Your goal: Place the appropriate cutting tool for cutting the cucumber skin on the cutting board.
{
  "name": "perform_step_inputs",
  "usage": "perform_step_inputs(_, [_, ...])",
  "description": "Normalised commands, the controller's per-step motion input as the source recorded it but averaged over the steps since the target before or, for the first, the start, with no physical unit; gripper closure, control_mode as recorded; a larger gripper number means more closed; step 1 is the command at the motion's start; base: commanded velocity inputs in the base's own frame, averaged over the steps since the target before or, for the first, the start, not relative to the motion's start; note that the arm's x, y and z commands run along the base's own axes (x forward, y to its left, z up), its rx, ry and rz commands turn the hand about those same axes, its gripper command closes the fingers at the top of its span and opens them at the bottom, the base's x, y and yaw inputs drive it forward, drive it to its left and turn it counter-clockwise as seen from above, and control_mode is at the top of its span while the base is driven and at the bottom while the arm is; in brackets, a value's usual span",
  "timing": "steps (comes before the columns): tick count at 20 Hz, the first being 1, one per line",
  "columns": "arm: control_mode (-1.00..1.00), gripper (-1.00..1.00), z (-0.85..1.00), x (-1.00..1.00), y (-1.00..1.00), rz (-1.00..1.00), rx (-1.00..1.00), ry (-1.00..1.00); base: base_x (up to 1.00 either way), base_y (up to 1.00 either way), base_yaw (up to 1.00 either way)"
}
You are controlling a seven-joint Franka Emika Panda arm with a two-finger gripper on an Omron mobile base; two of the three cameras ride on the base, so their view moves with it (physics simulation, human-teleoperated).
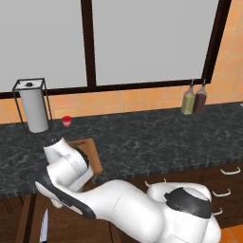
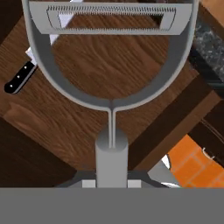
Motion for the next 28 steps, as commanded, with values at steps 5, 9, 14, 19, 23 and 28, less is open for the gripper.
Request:
perform_step_inputs(5, [-1.0, 1.0, 0.1, 1.0, 0.0, 0.0, 0.0, 0.0, 0.0, 0.0, 0.0])
perform_step_inputs(9, [-1.0, 1.0, 0.0, 0.99, 0.0, 0.0, 0.0, 0.0, 0.0, 0.0, 0.0])
perform_step_inputs(14, [-1.0, 1.0, 0.0, 0.97, 0.0, 0.0, 0.0, 0.0, 0.0, 0.0, 0.0])
perform_step_inputs(19, [-1.0, 1.0, -0.27, 0.78, 0.11, 0.0, -0.03, 0.0, 0.0, 0.0, 0.0])
perform_step_inputs(23, [-1.0, 1.0, -0.39, 0.44, 0.15, 0.0, -0.05, 0.0, 0.0, 0.0, 0.0])
perform_step_inputs(28, [-1.0, -1.0, -0.37, 0.22, 0.13, 0.0, -0.05, 0.0, 0.0, 0.0, 0.0])
